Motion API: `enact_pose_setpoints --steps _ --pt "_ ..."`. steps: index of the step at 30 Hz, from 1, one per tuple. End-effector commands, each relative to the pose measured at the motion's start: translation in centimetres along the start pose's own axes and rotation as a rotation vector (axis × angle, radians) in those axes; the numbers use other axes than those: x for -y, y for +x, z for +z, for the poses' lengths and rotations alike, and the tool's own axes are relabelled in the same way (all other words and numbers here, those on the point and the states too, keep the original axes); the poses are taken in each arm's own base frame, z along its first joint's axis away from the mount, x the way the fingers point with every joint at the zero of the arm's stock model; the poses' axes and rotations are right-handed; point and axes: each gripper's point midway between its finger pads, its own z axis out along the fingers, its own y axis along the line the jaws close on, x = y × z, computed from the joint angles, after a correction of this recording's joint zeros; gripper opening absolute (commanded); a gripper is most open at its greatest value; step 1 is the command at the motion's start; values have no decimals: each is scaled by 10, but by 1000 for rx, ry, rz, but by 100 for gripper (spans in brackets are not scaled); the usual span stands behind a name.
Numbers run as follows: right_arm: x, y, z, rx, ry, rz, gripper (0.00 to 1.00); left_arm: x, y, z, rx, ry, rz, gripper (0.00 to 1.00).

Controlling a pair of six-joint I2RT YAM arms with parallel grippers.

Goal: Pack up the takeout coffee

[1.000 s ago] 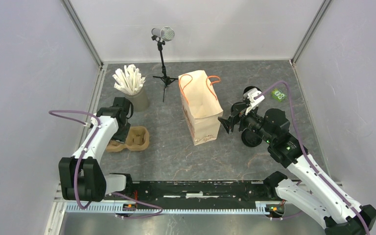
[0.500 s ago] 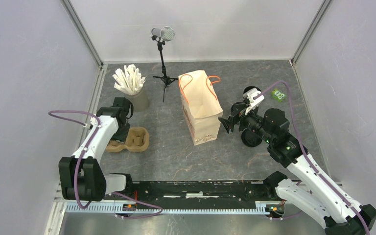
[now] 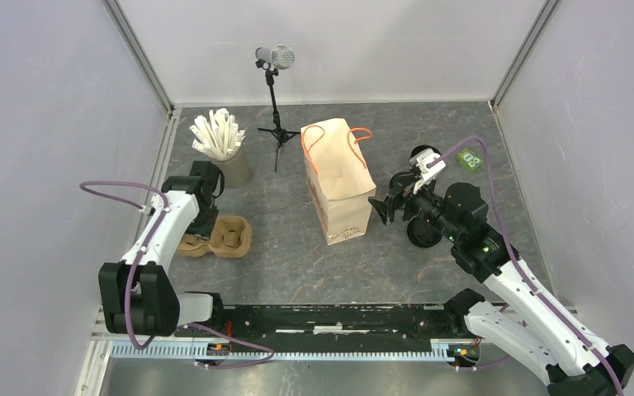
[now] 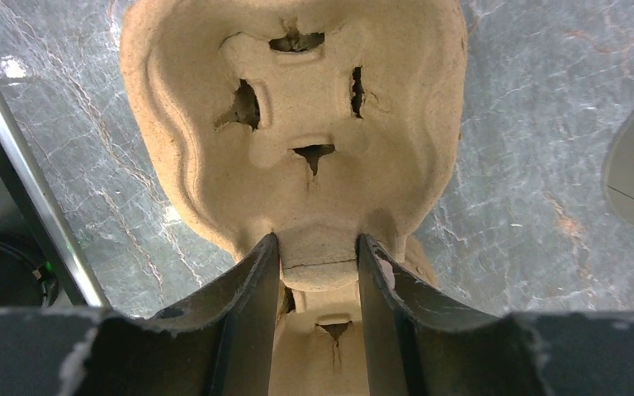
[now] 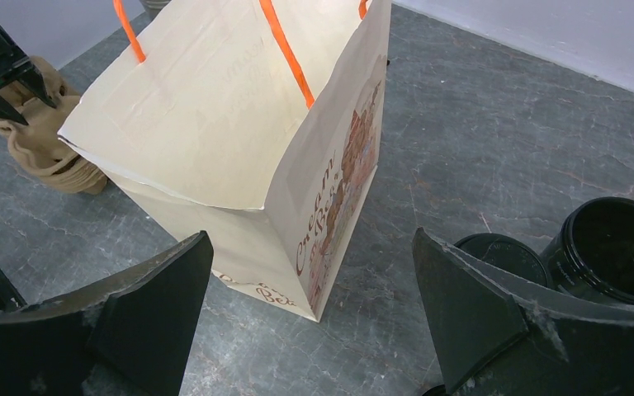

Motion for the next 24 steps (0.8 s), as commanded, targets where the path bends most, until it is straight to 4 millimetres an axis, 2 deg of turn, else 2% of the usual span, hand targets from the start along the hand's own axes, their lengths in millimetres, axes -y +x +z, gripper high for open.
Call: enact_pose_setpoints --steps 1,8,14,18,24 --pt "-1 -20 -3 59 -1 -20 98 -2 -26 -26 64 35 -11 37" --pt "1 -19 -1 59 11 -21 98 -9 -27 -47 28 125 120 38" --pt "5 -25 -1 73 31 -20 98 -3 -21 -75 -24 307 320 34" --pt "0 -38 -2 110 15 5 98 3 -6 -109 -109 524 342 30" --pt "-4 -54 3 137 -7 13 98 8 -3 -177 -177 813 368 30"
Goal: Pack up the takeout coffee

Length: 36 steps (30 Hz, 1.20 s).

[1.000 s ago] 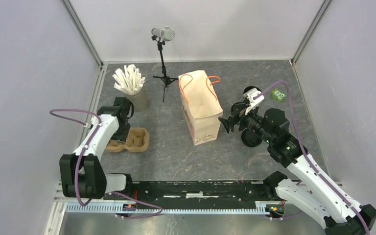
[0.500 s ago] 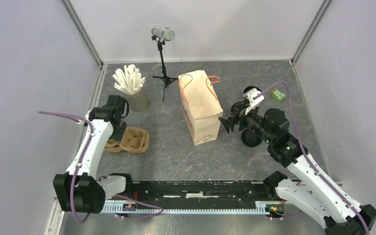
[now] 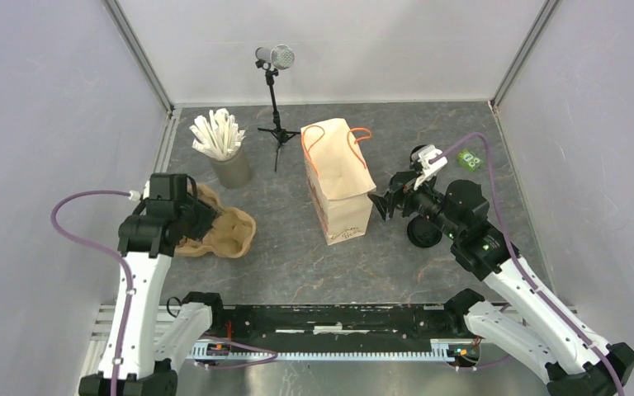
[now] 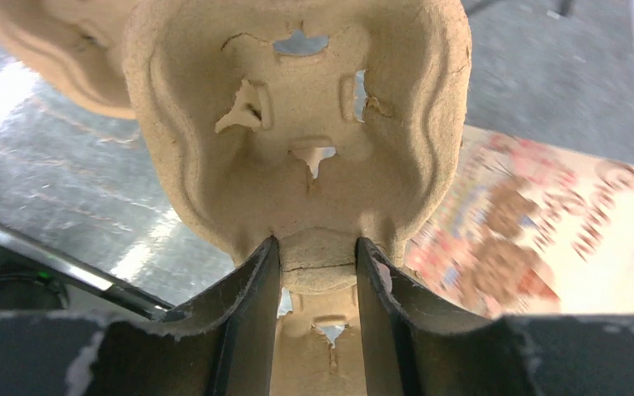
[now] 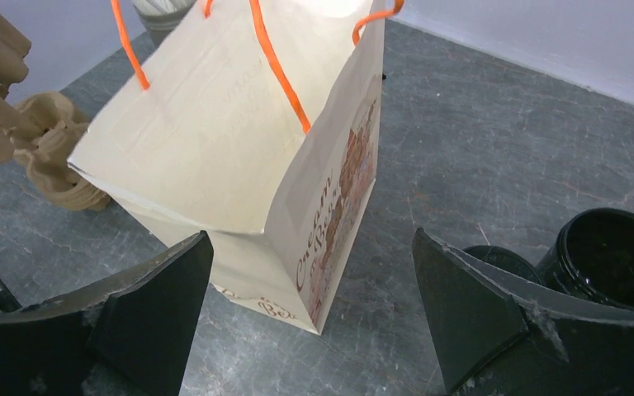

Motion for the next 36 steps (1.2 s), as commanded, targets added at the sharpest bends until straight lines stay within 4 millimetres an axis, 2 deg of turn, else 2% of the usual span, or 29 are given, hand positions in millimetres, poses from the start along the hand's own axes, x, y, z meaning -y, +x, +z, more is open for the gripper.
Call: enact_pose_setpoints --steps 1,6,7,9,13,19,24,28,32,36 --pt "-8 -50 4 122 -28 1 98 52 -1 -54 -44 313 101 30" --pt "-11 -66 16 138 -52 -4 98 89 -1 -100 -58 510 184 31" --pt "-12 -76 19 170 -56 -12 98 97 0 -108 -63 549 196 30" --pt "-13 -82 25 178 -67 -27 98 110 -1 -123 -65 613 207 30" --pt "-12 -89 37 176 -65 -42 98 135 0 -145 -80 723 236 30" --pt "-6 -84 52 143 -42 -62 98 176 18 -164 -109 829 316 30" --pt "1 -77 64 119 -11 -75 98 217 47 -168 -140 862 420 30" --pt "9 -75 71 122 32 -74 98 244 60 -169 -153 890 447 30" --pt "13 -75 73 143 54 -59 89 269 74 -174 -197 943 449 30" --pt "11 -70 73 167 45 -37 73 288 86 -185 -222 1011 454 29"
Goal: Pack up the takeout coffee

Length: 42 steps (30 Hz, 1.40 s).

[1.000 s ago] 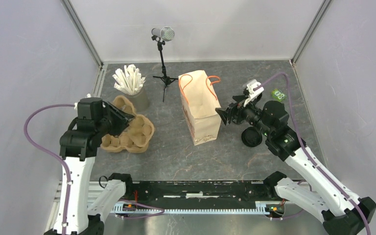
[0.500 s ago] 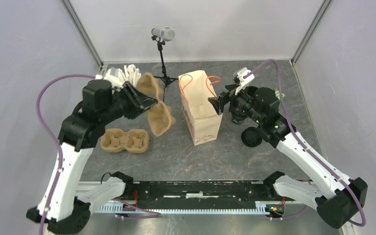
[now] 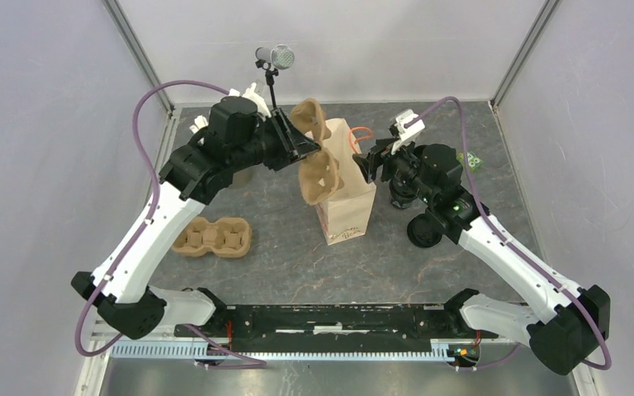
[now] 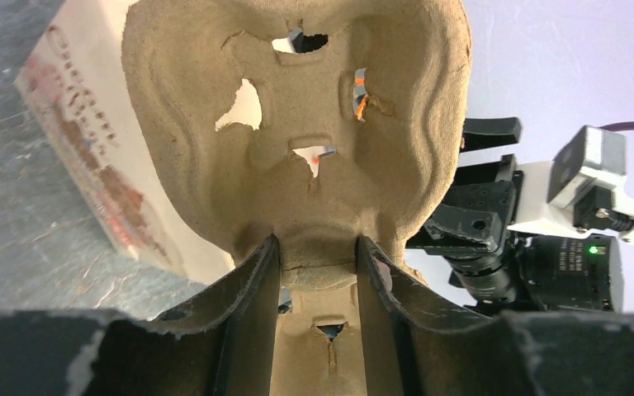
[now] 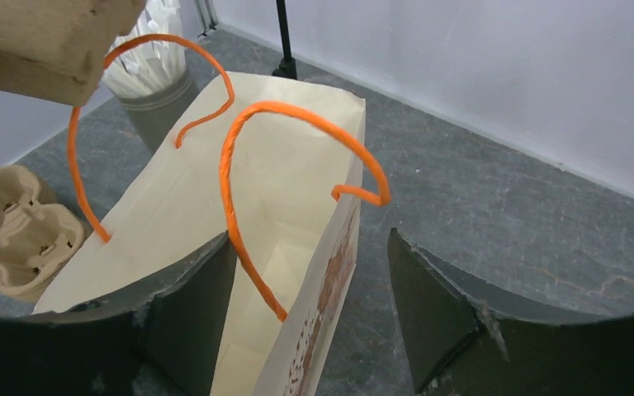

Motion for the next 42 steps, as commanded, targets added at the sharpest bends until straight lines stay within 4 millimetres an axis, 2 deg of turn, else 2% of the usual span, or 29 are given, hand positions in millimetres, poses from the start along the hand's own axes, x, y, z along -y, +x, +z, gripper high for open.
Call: enact_pose_setpoints --steps 1,6,16,19,22,32,37,42 --pt "0 -20 0 108 8 21 69 53 -19 -7 66 177 46 29" --pt "-2 -16 -2 131 2 51 48 65 -20 -1 78 211 62 29" --pt "-5 -8 -7 151 -6 98 25 63 -13 34 43 221 40 29" --pt "-5 -7 -7 154 -5 100 23 69 -12 39 34 251 31 29" --pt "-7 -6 -6 150 -18 105 22 64 -14 45 49 233 48 29" --pt "-9 -5 -7 151 -25 117 20 27 -12 72 43 105 25 28" --pt "-9 -3 -7 148 -23 122 19 2 -19 74 91 -29 12 28" --pt "-11 -1 -7 145 -34 130 19 -10 -19 77 97 -94 -26 28"
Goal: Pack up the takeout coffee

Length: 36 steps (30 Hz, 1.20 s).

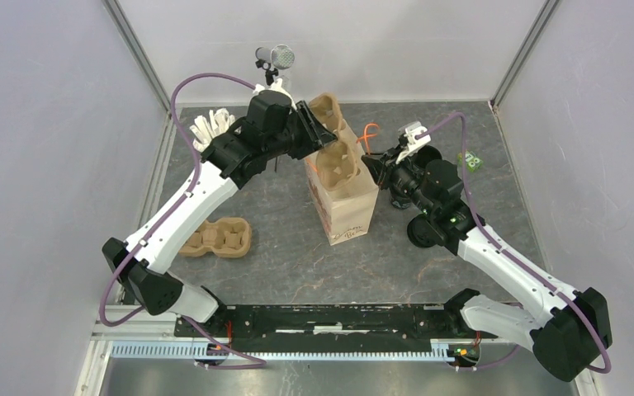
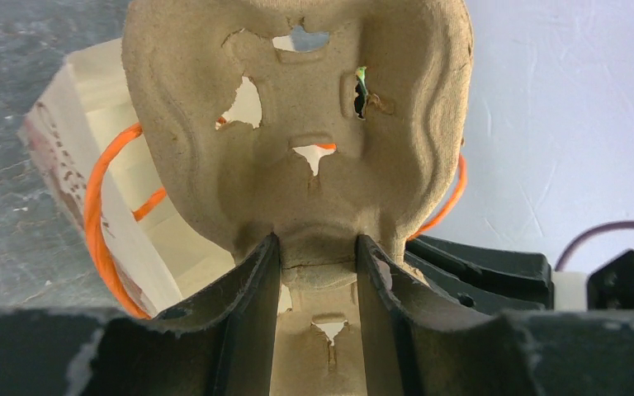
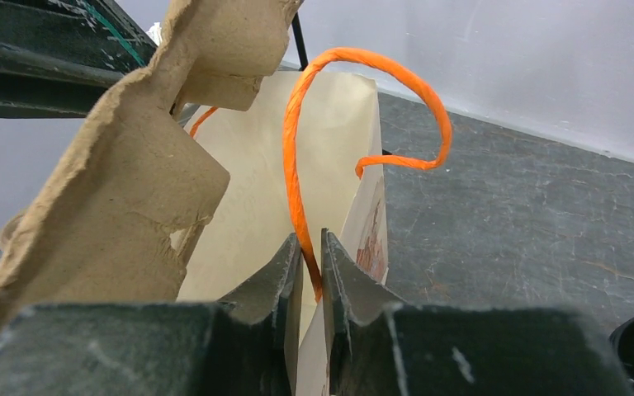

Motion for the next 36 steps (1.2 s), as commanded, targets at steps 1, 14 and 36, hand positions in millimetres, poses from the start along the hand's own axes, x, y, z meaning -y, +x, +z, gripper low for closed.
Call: enact_pose_setpoints --steps 1,14,36 --pt "-7 -13 -2 50 -25 12 19 -10 -13 1 54 -77 -45 28" --pt "-11 -7 0 32 -51 16 18 -34 -8 13 49 -223 -124 30" --pt "-10 8 7 -3 -53 19 16 -57 14 19 -5 -416 -322 32"
